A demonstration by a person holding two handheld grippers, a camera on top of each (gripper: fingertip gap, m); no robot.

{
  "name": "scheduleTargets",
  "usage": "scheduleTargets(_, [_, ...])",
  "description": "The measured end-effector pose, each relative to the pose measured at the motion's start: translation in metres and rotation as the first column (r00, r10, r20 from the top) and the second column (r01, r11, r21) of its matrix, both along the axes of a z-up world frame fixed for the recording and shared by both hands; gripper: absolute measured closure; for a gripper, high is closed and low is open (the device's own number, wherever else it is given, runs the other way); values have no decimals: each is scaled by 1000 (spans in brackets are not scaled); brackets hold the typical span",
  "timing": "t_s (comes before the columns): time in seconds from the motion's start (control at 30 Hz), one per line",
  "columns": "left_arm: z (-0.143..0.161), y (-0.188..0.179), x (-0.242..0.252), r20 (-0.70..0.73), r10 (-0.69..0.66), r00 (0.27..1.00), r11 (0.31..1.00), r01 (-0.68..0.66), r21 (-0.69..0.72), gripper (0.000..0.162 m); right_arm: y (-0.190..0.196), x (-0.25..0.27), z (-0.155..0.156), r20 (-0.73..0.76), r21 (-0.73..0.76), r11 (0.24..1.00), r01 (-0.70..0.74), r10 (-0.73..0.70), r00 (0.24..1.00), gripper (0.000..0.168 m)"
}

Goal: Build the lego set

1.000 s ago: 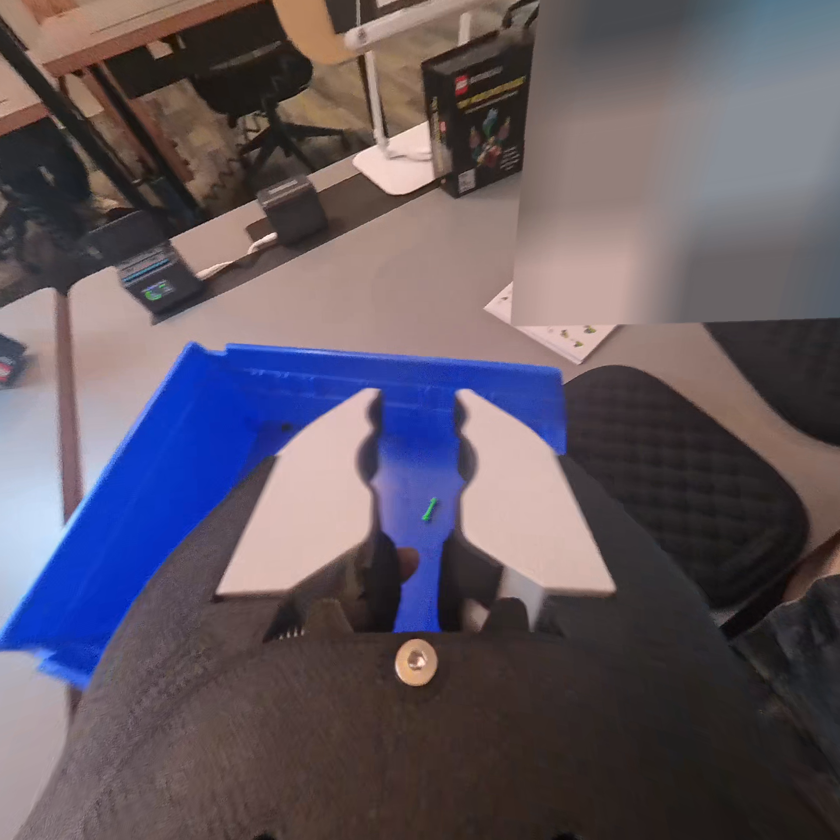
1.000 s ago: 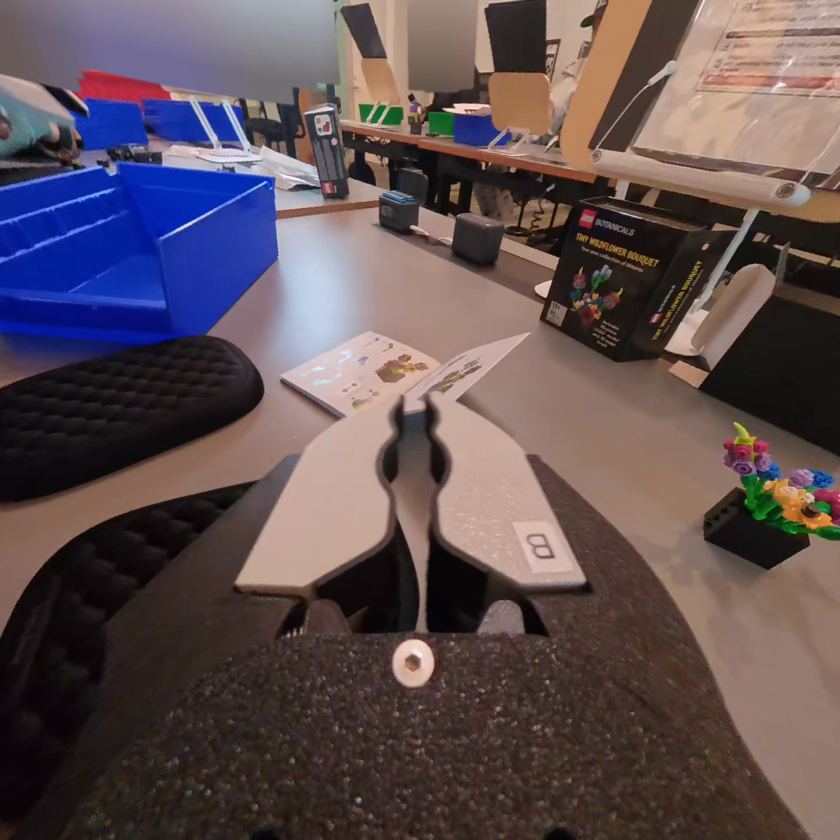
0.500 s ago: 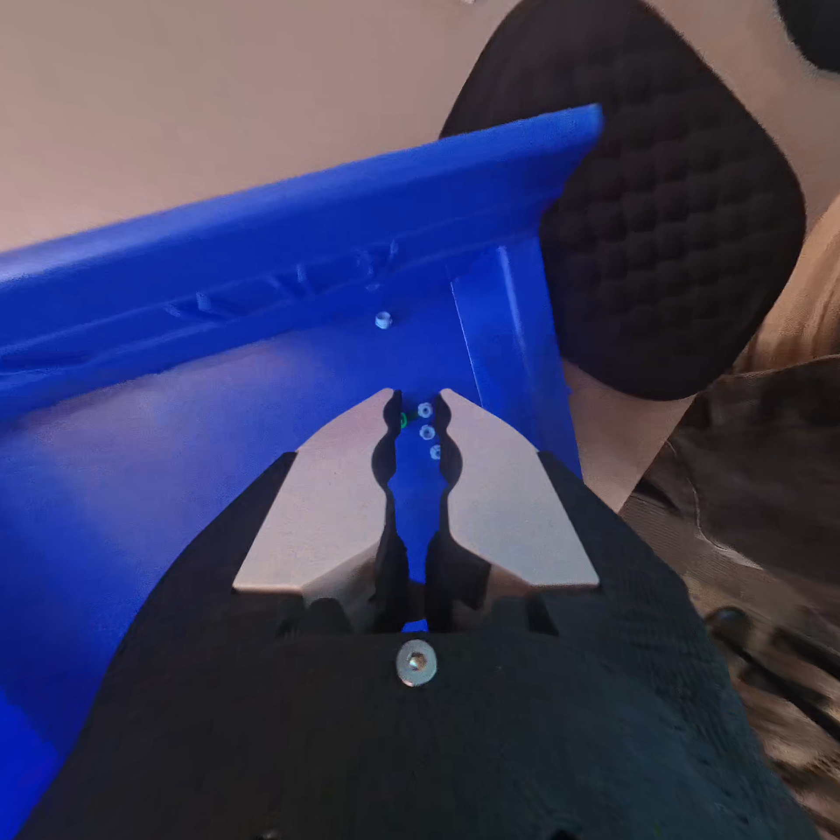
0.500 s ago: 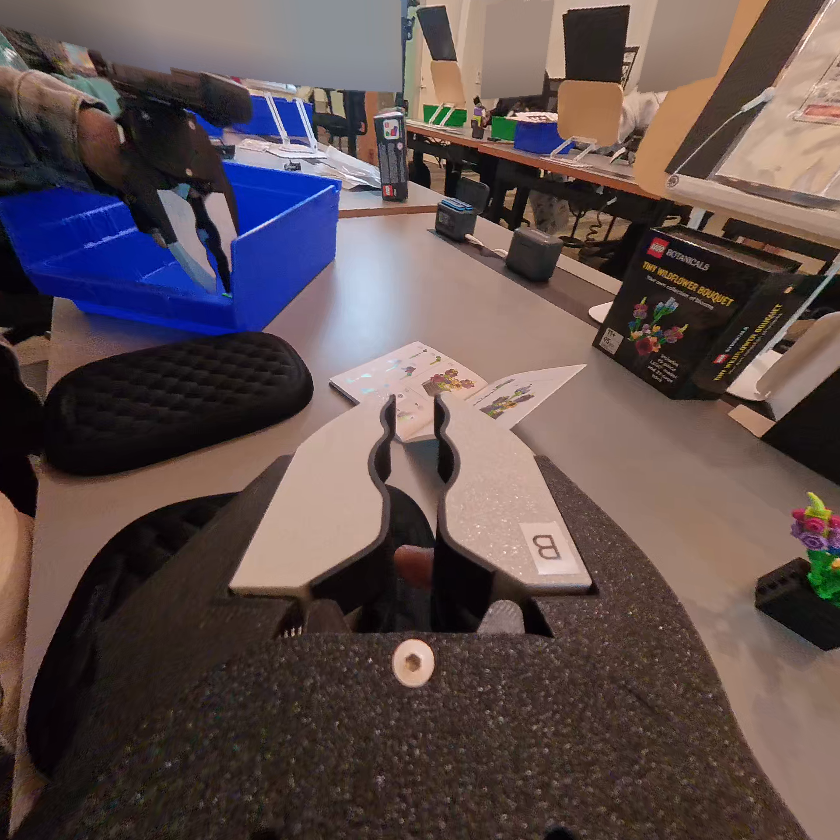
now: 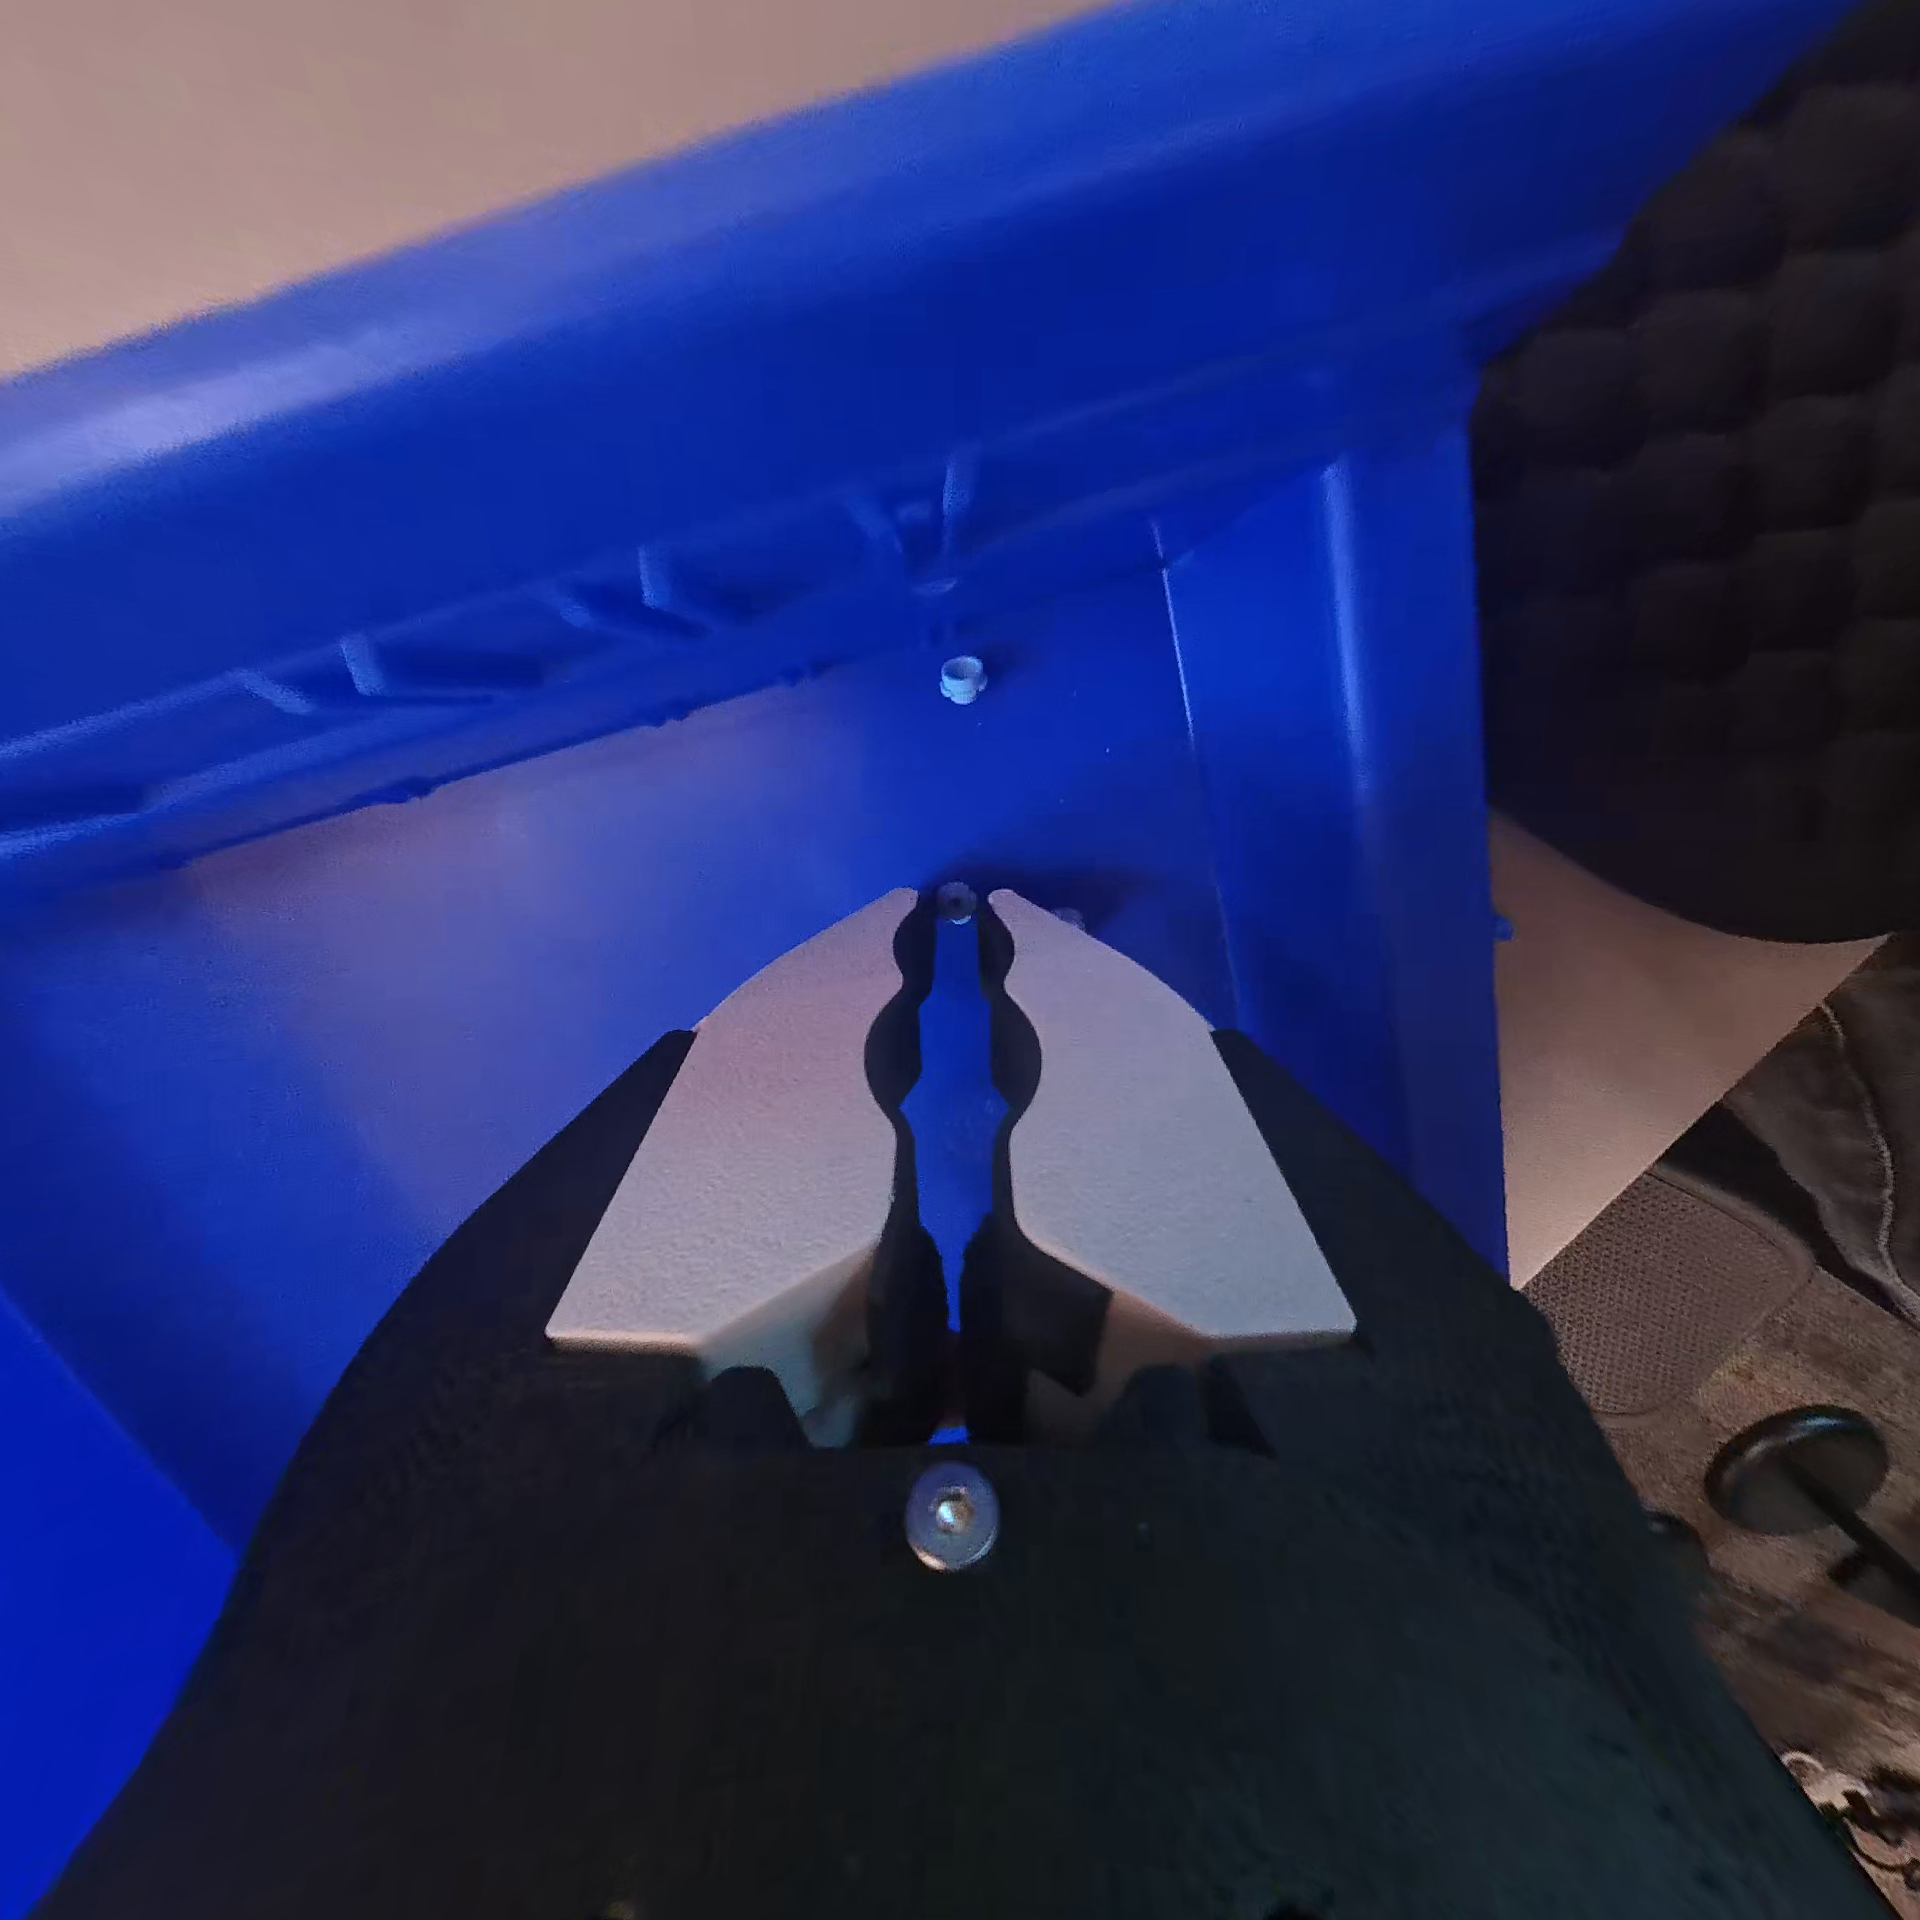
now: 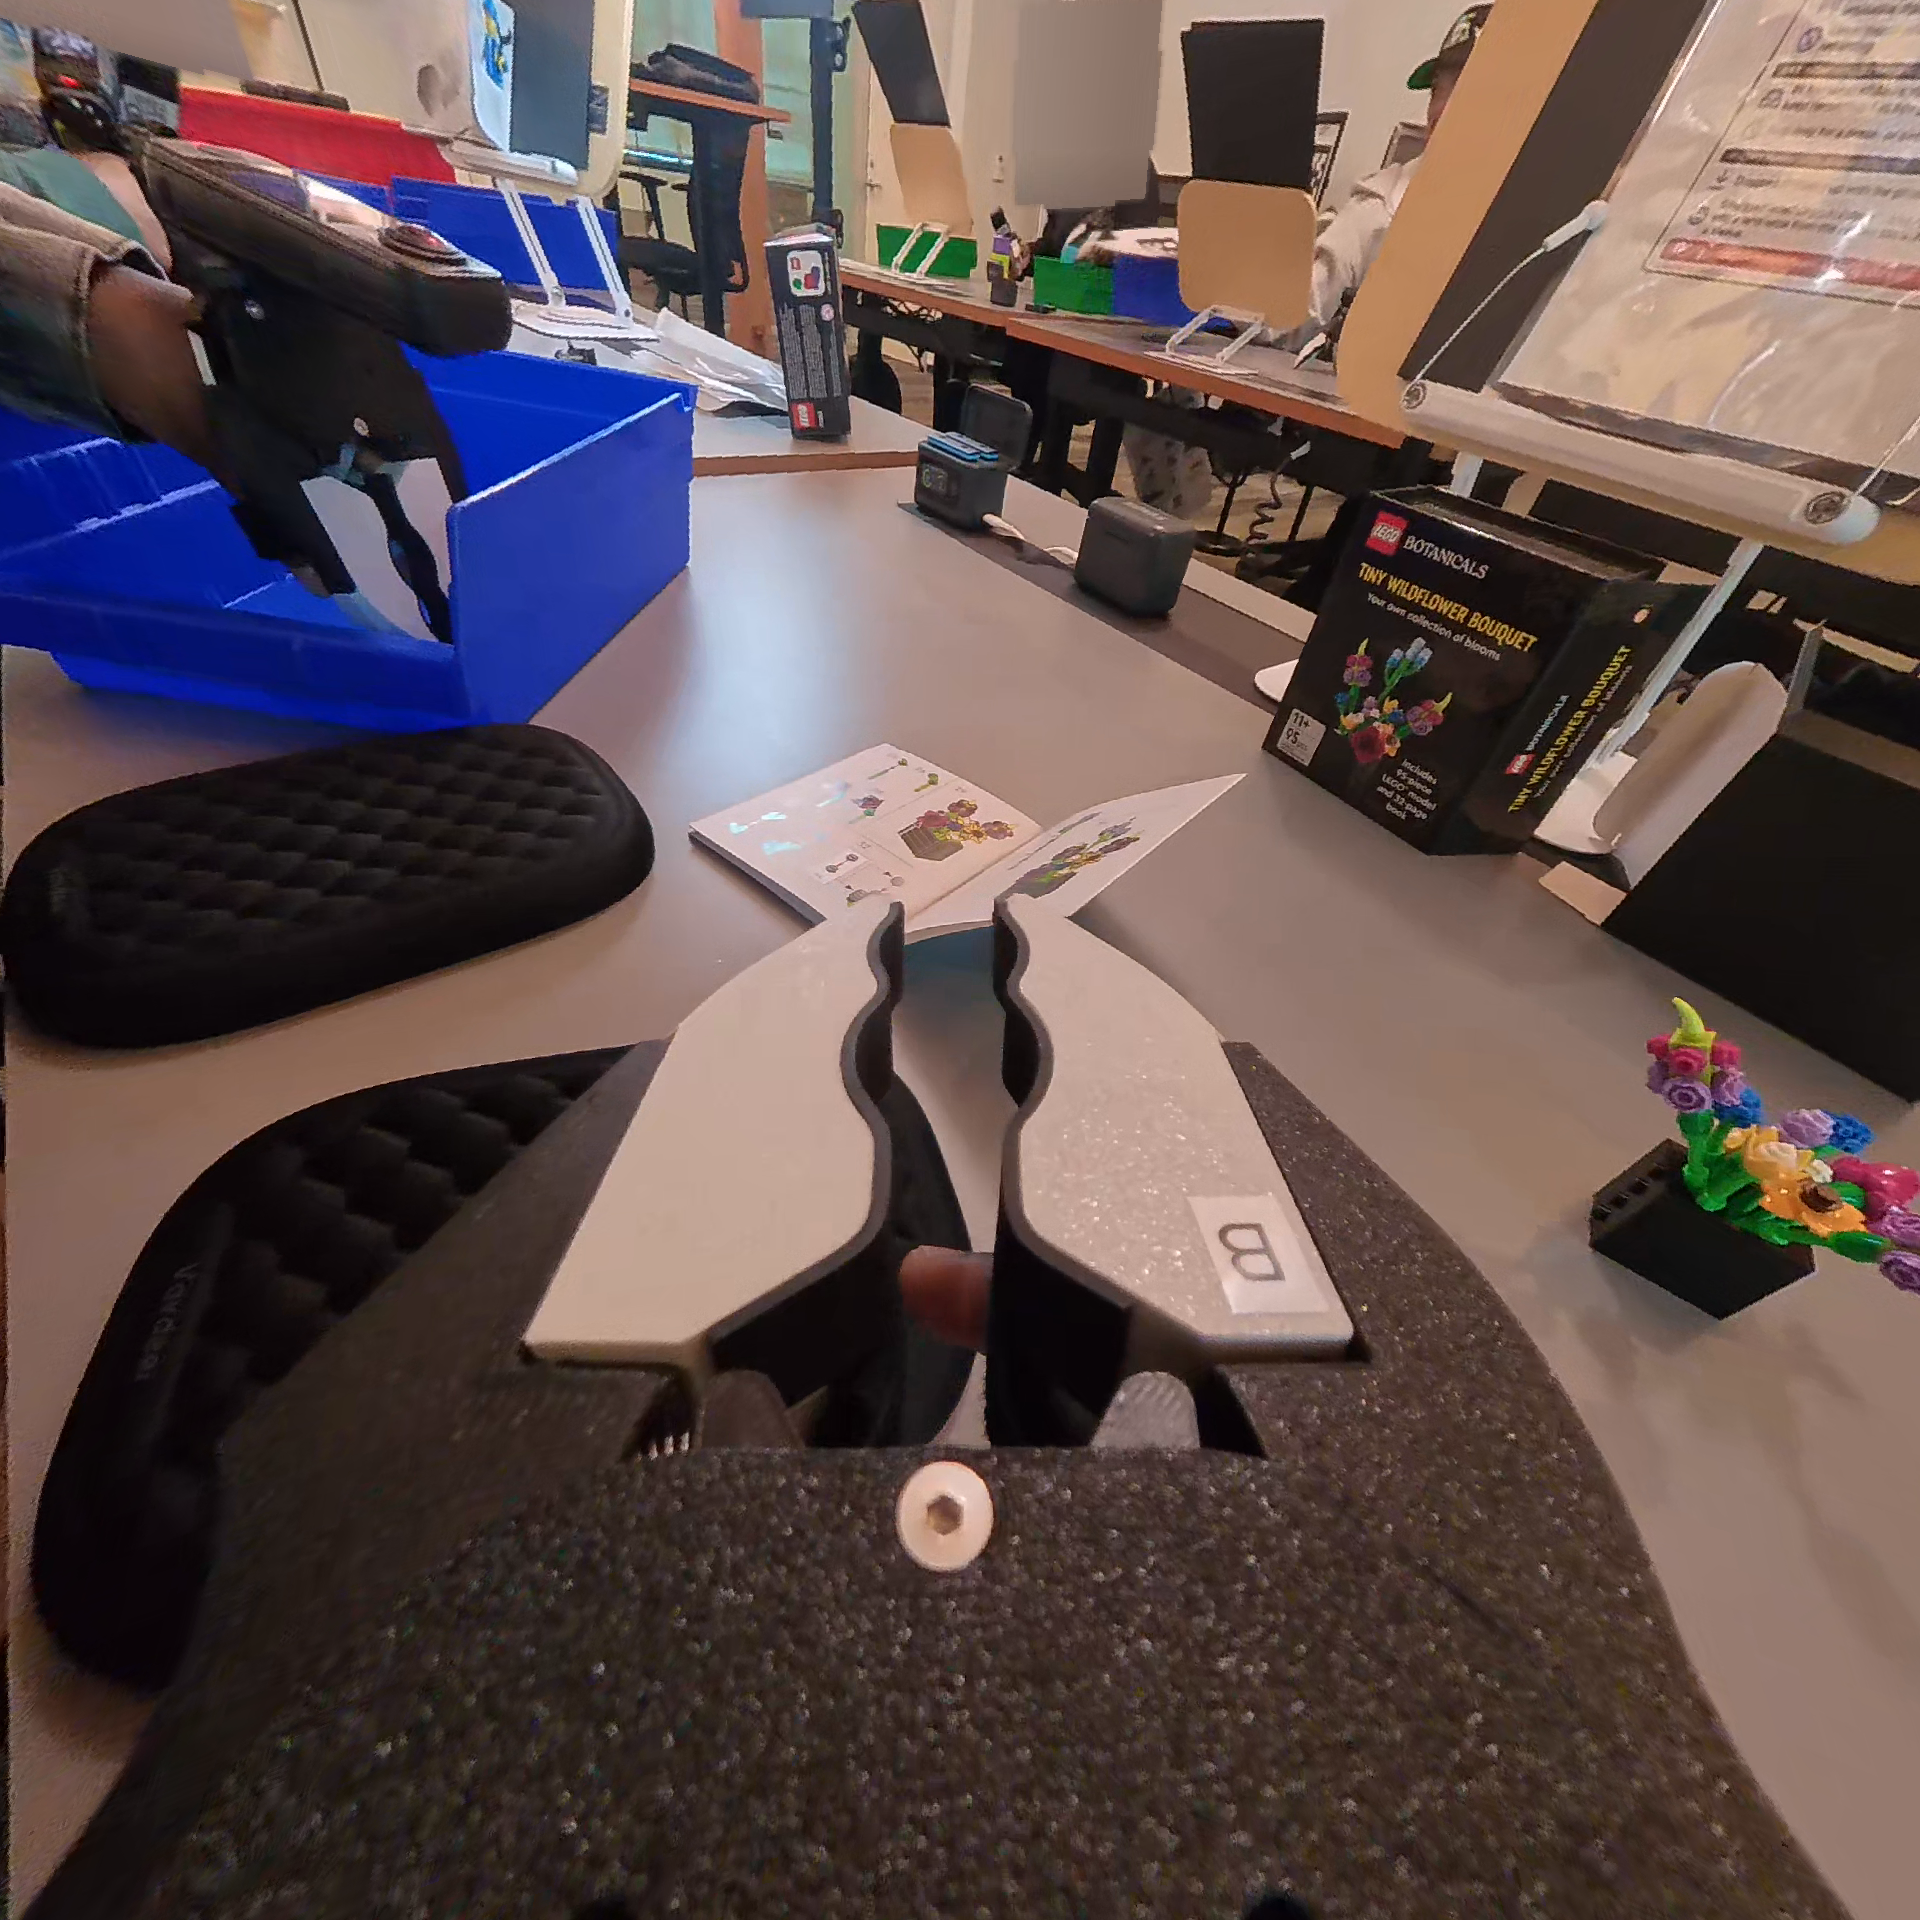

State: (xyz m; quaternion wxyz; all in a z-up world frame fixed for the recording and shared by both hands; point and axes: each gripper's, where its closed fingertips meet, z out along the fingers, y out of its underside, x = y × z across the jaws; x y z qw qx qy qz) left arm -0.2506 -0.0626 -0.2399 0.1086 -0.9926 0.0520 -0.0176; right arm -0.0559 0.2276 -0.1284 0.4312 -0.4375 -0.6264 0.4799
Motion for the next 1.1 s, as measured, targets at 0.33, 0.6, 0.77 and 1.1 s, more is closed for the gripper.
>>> scheduleTargets(0.33, [153, 57, 34, 604, 64, 794, 589, -519, 619, 154, -92, -39, 38, -133, 26, 944, -330, 330, 935, 149])
scheduleTargets(0.6, [175, 85, 118, 722, -204, 661, 671, -443, 594, 154, -189, -67, 81, -200, 239, 775, -584, 628, 752, 148])
scheduleTargets(0.77, [154, 101, 134, 612, -197, 766, 753, -281, 595, 154, -189, -58, 65, -143, 348, 751, -561, 634, 760, 148])
scheduleTargets(1.1, [29, 164, 145, -21, -287, 958, 935, 284, 213, 154, -51, 11, 35, -91, 173, 945, -278, 296, 951, 152])
